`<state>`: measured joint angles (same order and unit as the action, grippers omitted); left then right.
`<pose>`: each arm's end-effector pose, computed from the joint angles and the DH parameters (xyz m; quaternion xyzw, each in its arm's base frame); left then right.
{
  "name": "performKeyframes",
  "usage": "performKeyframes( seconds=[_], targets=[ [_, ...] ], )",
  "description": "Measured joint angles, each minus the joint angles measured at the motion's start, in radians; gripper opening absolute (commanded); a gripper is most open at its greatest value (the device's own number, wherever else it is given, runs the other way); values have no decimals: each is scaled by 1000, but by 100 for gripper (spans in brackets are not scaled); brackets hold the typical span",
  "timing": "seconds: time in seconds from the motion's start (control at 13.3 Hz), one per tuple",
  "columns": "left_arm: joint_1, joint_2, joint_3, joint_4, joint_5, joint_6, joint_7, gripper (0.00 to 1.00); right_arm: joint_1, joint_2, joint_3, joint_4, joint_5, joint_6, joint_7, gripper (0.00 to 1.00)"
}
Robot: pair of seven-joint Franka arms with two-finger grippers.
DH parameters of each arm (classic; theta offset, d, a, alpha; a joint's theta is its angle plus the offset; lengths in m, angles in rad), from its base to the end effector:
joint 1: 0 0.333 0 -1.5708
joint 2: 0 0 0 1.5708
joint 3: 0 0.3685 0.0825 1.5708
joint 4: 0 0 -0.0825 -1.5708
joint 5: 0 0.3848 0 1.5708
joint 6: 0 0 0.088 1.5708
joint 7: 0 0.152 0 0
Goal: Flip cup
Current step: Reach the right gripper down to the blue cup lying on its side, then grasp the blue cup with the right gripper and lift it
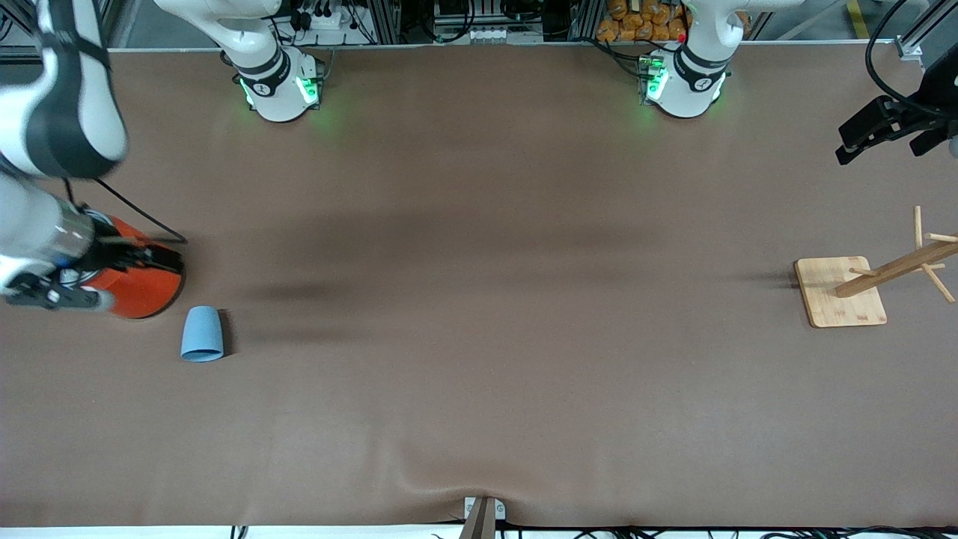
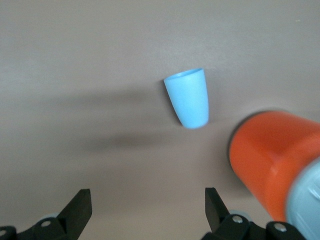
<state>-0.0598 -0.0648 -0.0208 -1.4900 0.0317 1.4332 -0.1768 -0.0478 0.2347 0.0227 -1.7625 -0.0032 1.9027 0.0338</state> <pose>0.5151 -0.0369 0.6923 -0.9986 -0.0503 -0.0061 0.0157 0.6234 -0.0169 0.4286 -0.9985 0.0290 0.0472 0.0010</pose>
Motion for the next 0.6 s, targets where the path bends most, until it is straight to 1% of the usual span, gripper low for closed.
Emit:
performKeyframes(
  seconds=[0.15,0.3,0.45,0.6],
  targets=[
    [-2,10,-2,-4,0,0,0,100,-14,94,-5,-89,-10,208,-1,100],
    [-3,33,-4,-4,0,1,0,100,-32,199,-9,-122,-70,364,-3,100],
    [-5,51,-6,-4,0,3,0,100,-39,270,-9,-121,-157,447,-3,100],
    [-6,59,-7,-4,0,3,0,100,-43,309,-10,-121,-201,488,-3,100]
  ],
)
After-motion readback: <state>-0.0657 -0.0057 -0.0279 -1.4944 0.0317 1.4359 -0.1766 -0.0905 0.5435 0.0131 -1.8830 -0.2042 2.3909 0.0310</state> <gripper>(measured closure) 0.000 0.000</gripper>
